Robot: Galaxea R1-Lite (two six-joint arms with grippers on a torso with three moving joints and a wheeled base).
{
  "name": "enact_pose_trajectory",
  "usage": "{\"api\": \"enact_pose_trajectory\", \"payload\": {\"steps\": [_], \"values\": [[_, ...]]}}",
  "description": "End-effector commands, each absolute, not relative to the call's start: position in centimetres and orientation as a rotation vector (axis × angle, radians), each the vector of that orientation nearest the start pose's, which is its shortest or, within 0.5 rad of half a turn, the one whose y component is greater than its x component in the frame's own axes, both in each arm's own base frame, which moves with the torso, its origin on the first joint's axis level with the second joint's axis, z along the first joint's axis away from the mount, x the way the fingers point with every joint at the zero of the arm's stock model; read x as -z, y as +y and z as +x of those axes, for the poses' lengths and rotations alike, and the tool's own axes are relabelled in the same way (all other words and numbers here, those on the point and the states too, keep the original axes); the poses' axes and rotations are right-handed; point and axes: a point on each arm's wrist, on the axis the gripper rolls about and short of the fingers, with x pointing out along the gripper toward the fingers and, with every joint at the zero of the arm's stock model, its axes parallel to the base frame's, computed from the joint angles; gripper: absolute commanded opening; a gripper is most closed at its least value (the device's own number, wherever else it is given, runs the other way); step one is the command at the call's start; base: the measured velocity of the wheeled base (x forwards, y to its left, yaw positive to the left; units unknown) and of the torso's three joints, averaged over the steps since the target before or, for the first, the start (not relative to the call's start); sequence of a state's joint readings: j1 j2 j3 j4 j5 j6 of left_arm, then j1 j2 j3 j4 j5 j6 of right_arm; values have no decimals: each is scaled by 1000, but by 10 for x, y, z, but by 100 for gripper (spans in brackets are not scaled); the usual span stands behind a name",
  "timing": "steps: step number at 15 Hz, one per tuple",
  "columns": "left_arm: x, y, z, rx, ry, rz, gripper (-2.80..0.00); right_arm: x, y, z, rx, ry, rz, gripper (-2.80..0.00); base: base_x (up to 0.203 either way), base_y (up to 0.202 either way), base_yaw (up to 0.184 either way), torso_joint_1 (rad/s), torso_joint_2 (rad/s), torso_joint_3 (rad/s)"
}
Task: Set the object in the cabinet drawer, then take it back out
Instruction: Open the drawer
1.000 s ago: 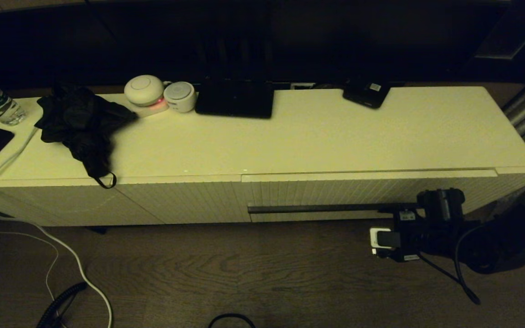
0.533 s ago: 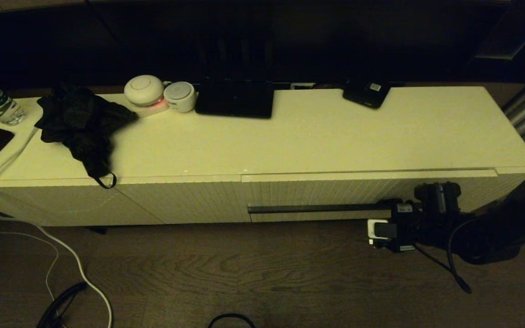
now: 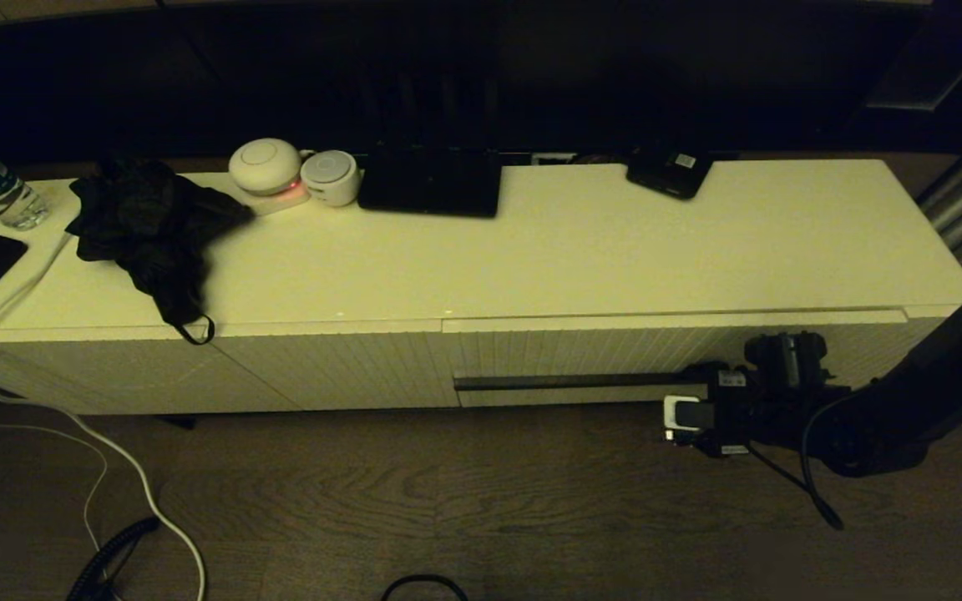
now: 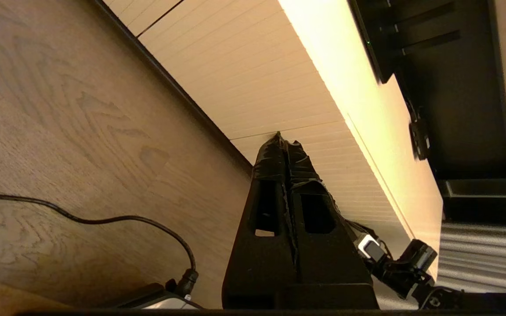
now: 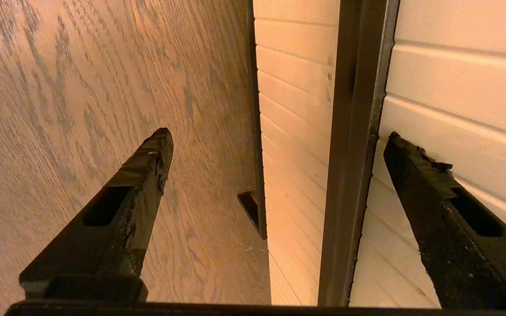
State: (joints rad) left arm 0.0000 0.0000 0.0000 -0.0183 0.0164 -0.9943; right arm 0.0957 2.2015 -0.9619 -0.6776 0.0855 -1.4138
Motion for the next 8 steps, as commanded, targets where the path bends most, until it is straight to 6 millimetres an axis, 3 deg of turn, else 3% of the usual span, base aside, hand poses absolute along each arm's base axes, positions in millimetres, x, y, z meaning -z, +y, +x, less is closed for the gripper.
{"api": "enact_pose_trajectory", "payload": {"steps": [1,8], "values": [[-77,0,-23,-5,-27,-1000,-280,-41,40,384,-562,358,-1377,0,0,0,0,0,0,0],[-77,0,-23,-5,-27,-1000,-280,-34,40,372,-596,393,-1364,0,0,0,0,0,0,0]]}}
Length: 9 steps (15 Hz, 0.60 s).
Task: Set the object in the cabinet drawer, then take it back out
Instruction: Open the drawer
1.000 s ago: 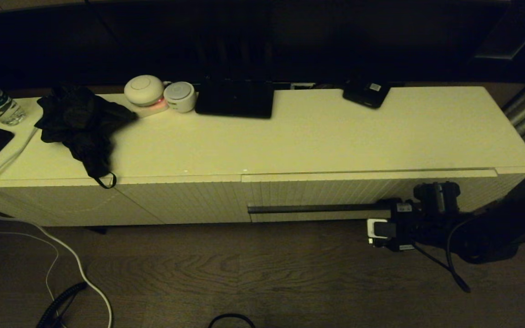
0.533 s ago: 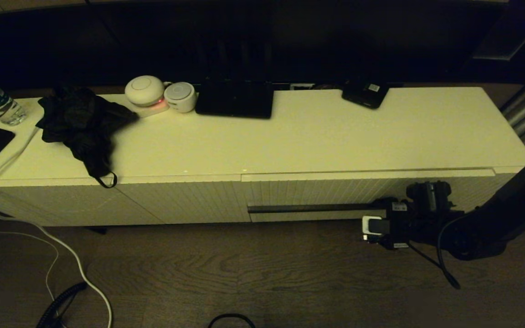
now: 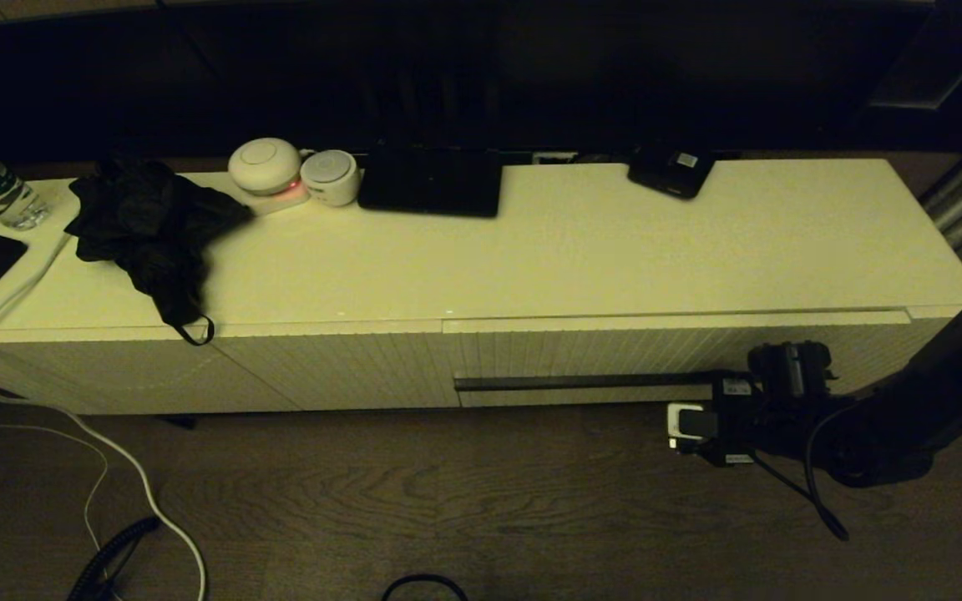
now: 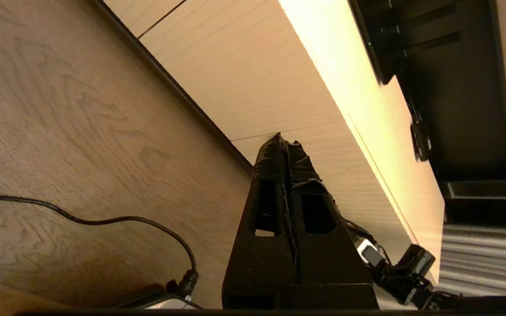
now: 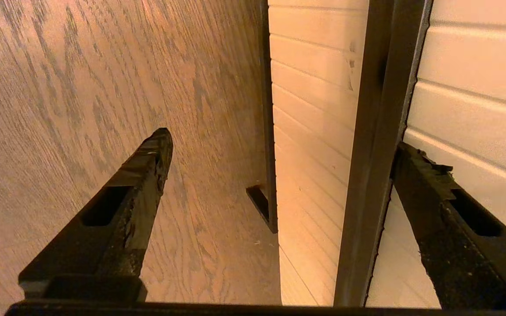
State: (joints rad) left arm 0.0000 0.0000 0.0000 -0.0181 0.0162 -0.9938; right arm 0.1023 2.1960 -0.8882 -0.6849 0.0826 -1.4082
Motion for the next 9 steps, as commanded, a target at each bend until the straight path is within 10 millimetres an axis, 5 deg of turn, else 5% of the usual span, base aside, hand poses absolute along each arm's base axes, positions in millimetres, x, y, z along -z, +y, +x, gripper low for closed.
{"api": "enact_pose_trajectory", "payload": {"steps": [1,9], "values": [[-77,0,-23,-5,-27,-1000,-280,-34,40,371,-597,395,-1363,0,0,0,0,0,0,0],[-77,0,-23,-5,-27,-1000,-280,-17,37,329,-698,502,-1339,0,0,0,0,0,0,0]]}}
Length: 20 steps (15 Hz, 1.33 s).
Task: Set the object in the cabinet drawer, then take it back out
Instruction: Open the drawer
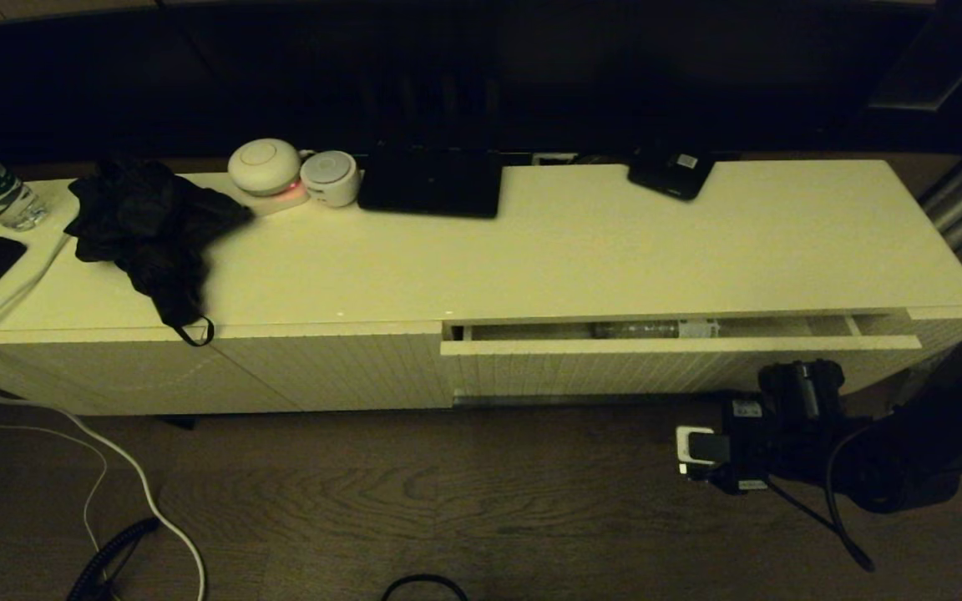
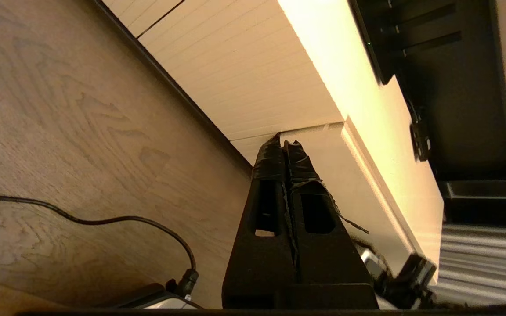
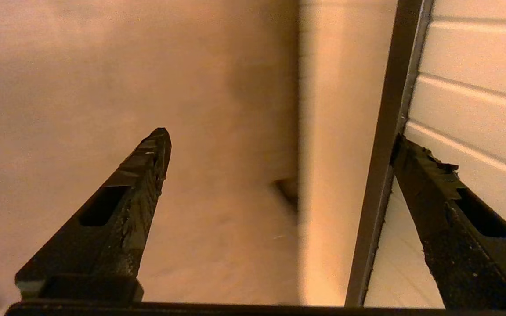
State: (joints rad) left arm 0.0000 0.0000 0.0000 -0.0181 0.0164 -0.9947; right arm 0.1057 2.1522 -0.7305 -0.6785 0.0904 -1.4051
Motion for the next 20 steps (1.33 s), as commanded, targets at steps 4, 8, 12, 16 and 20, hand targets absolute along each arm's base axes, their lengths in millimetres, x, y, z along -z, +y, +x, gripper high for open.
{"api": "enact_pose_trajectory", "payload": {"steps": [4,8,12,16,20], "values": [[-77,0,-23,-5,-27,-1000,-280,-13,35,299,-756,556,-1328,0,0,0,0,0,0,0],[-77,0,-23,-5,-27,-1000,-280,-25,37,272,-787,538,-1329,0,0,0,0,0,0,0],[-77,0,-23,-5,-27,-1000,-280,-55,36,248,-739,464,-1347,0,0,0,0,0,0,0],[-77,0,-23,-5,-27,-1000,-280,-102,32,215,-625,327,-1370,0,0,0,0,0,0,0],[-77,0,-23,-5,-27,-1000,-280,-139,26,173,-598,305,-1377,-280,0,0,0,0,0,0]]}}
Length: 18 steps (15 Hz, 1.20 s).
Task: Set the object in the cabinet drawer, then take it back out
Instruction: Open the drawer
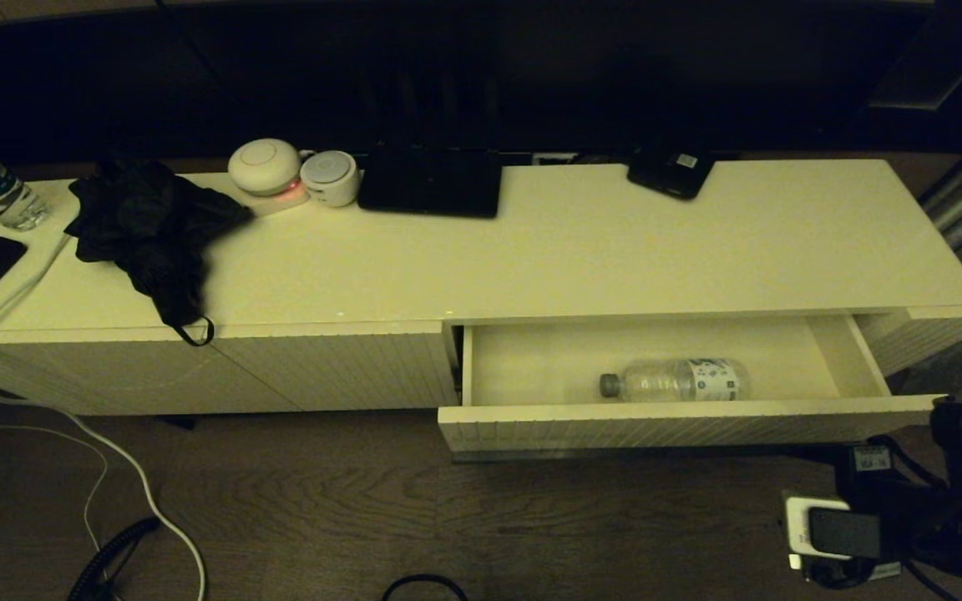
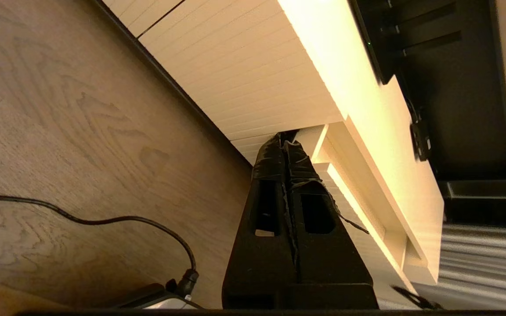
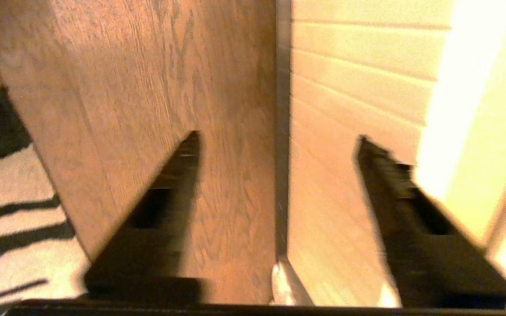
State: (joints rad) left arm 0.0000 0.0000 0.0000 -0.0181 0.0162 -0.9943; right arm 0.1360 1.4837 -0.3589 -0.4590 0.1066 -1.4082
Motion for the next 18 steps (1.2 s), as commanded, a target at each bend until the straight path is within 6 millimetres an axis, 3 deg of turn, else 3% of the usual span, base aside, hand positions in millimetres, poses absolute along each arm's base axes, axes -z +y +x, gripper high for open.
{"api": "enact_pose_trajectory", "payload": {"steps": [1,5,13,18], "values": [[-77,0,-23,-5,-27,-1000,-280,-152,25,170,-588,305,-1380,-280,0,0,0,0,0,0],[-77,0,-23,-5,-27,-1000,-280,-193,28,196,-557,329,-1391,-280,0,0,0,0,0,0],[-77,0,-23,-5,-27,-1000,-280,-187,51,295,-639,470,-1350,-280,0,0,0,0,0,0],[-77,0,-23,-5,-27,-1000,-280,-191,69,330,-696,596,-1307,-280,0,0,0,0,0,0]]}}
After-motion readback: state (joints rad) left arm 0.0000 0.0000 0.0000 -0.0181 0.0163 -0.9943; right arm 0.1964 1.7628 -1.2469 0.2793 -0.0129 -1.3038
